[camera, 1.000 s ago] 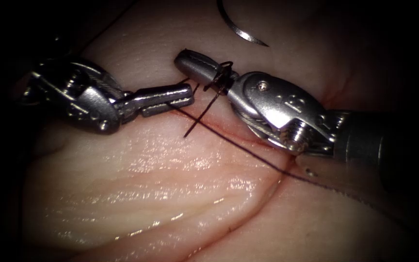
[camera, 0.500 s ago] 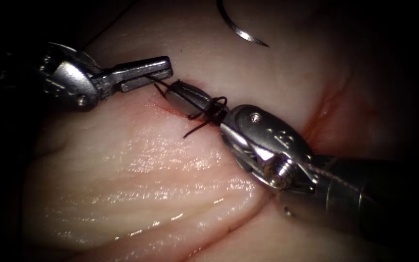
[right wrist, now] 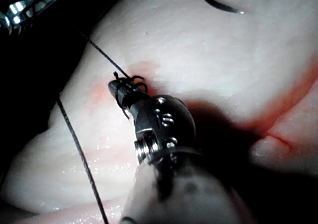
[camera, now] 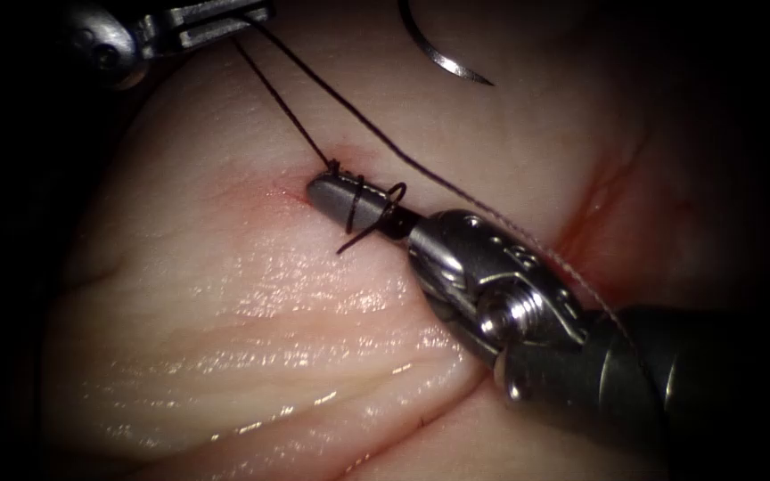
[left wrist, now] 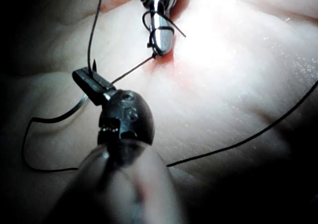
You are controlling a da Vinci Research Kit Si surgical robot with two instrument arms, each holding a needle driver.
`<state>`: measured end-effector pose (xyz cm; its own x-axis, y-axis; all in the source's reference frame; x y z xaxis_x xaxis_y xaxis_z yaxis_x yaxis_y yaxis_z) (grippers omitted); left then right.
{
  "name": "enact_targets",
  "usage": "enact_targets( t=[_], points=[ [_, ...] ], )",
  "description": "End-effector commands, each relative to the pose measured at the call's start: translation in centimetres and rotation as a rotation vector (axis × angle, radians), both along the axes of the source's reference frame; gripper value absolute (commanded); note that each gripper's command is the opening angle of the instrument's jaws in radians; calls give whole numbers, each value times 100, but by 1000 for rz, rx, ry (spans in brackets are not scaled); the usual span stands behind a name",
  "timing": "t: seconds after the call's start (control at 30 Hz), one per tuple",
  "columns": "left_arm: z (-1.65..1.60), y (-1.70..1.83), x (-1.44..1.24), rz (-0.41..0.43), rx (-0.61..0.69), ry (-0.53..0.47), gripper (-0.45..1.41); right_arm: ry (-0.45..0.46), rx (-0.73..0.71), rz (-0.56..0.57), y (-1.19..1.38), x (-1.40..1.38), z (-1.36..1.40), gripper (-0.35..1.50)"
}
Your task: Wound Closure
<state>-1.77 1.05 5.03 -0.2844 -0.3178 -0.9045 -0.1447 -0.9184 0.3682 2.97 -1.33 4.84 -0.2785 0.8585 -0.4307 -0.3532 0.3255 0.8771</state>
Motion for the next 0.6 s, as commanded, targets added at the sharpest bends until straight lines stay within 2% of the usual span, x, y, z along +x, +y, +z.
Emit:
enact_targets(
  t=[0.03, 0.3, 0.6],
  points=[
    [0, 15, -5, -12, 9, 4, -45, 2, 2, -5, -1, 5, 3, -35],
    [-9, 45, -4, -39, -7, 30, -45, -28, -74, -19, -9, 4, -2, -35],
    [-13, 78, -2, -83, 16, 26, -45, -128, -229, -73, -16, 11, -10, -35]
  ],
)
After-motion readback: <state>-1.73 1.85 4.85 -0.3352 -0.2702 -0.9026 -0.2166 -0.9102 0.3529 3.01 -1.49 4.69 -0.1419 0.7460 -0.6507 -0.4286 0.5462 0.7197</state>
